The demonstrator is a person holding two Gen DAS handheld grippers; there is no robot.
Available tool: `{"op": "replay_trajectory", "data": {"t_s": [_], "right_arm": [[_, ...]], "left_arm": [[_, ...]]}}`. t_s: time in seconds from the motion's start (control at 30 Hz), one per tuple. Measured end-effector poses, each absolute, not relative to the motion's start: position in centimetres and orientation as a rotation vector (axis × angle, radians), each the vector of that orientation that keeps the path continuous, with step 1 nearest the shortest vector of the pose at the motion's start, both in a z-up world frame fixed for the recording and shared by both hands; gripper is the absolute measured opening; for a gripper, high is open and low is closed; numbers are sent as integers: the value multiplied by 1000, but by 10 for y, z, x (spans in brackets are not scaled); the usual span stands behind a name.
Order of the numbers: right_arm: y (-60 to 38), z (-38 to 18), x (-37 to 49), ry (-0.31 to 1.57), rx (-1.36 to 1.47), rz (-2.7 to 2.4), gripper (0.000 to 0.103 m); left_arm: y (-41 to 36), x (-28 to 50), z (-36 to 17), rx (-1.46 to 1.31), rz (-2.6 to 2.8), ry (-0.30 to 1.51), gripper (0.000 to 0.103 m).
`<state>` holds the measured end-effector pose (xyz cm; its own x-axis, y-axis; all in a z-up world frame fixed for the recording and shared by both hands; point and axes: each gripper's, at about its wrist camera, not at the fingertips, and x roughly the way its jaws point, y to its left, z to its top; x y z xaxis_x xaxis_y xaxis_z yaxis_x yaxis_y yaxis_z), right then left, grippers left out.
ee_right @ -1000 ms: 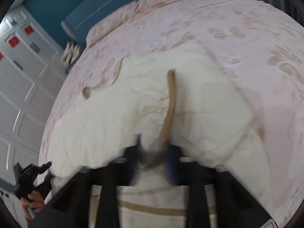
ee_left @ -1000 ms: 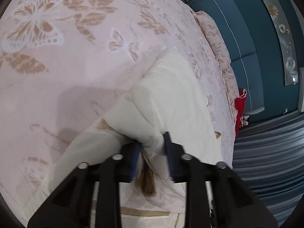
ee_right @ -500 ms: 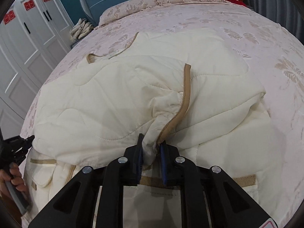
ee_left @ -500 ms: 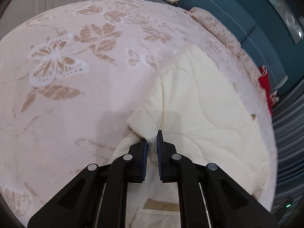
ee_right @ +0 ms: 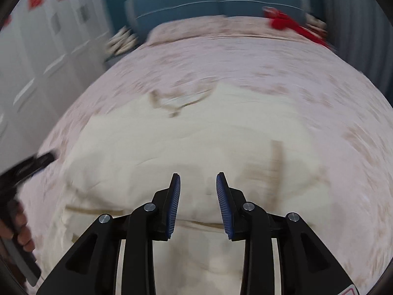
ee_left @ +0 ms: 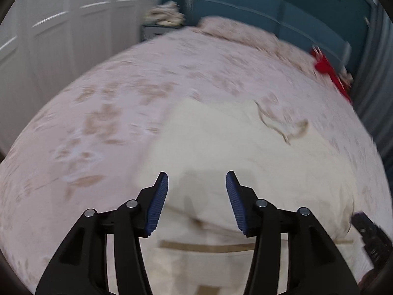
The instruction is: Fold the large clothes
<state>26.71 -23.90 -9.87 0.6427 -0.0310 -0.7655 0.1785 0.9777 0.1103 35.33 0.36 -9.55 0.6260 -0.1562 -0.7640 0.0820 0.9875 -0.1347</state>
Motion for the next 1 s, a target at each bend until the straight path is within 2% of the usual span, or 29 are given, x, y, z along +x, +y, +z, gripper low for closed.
{"op": "replay_trajectory", "data": {"t_s": [0.07,0.23,0.47,0.67,0.7,0.77,0.83,0.9,1.0], "right_arm": [[-226,-118,281,913,156,-103,26],[-226,-167,293,996,128,-109,23],[-221,-182,289,943,89,-114,22],[-227,-179,284,924,138,-85,24],[-231,-175,283,937,161,-70,26],[-238,-158,278,949,193,-62,40],[-245,-130,269,861,200,-92,66],[-252,-98,275,757,204,-92,72],[-253,-76,321,751,242,-19,72]], "left_arm": [[-16,362,-119,-47,-147,939,47],[-31,364,-159,13,-125,969,47],[-36,358,-179,46,-112,933,48],[-38,355,-174,63,-112,917,48],[-37,354,-168,62,-121,921,49],[-29,354,-146,42,-164,938,53],[-18,358,-121,-13,-191,897,72],[-10,372,-94,-56,-191,839,80],[-6,418,-70,-150,-199,828,81]]}}
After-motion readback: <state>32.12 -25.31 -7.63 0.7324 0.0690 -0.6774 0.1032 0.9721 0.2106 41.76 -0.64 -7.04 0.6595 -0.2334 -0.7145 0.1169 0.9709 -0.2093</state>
